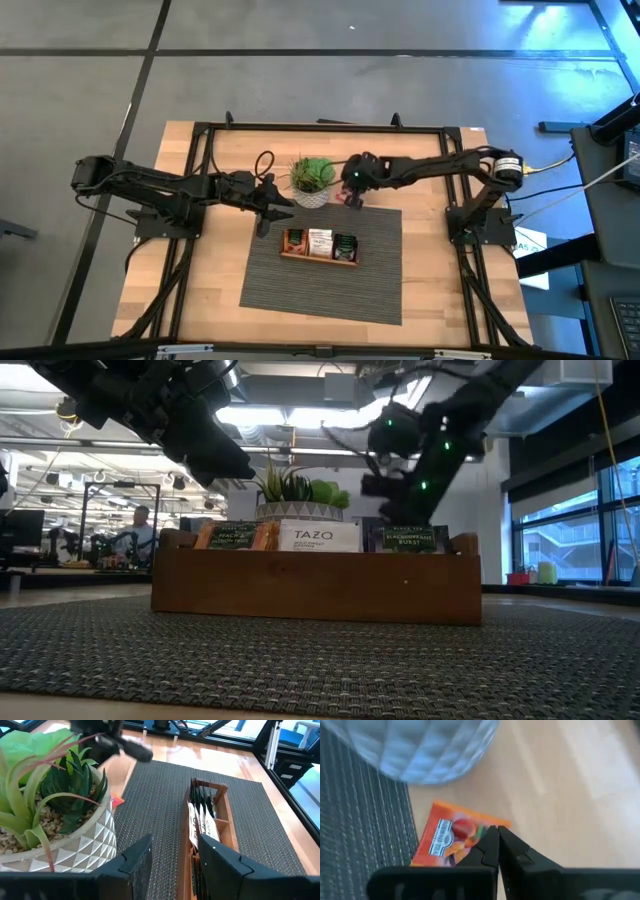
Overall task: Pick & Place Tea
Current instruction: Put the orange tea bag into the left section of the wooden organizer
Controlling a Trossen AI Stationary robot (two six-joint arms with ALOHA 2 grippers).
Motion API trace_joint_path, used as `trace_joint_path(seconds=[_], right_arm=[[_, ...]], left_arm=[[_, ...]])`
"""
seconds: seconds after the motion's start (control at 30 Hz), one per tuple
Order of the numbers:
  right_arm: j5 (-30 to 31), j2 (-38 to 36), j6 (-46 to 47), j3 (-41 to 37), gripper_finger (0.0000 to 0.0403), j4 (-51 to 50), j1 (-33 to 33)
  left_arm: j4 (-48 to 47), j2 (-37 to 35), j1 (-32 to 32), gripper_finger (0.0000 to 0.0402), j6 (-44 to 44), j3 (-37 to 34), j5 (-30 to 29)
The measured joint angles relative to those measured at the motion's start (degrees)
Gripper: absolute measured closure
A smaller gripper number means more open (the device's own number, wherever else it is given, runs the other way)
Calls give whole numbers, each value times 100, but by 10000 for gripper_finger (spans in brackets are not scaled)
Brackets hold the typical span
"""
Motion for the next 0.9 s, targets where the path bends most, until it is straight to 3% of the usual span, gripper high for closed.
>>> trace_joint_path(seconds=[0.13,0.3,0.47,0.7,0.83,0.9], right_arm=[[-193,-403,-33,156,395,-232,-15],[-1447,-1391,-286,-267,395,-238,-461],[-2507,-2243,307,-1164,395,380,-1083],[-2997,-2286,1271,-2131,378,1922,-1049],[-2900,-2063,1579,-2279,322,2271,-971],[-2520,-1948,1833,-2279,287,2336,-960]], left_arm=[[4,-2,0,249,-165,0,0],[-81,-2,0,251,-492,0,63],[-87,-2,-6,249,-366,0,55],[-86,-2,4,251,-240,0,0],[-81,-2,11,249,-236,0,-17],[-76,-2,13,251,-236,0,-26]])
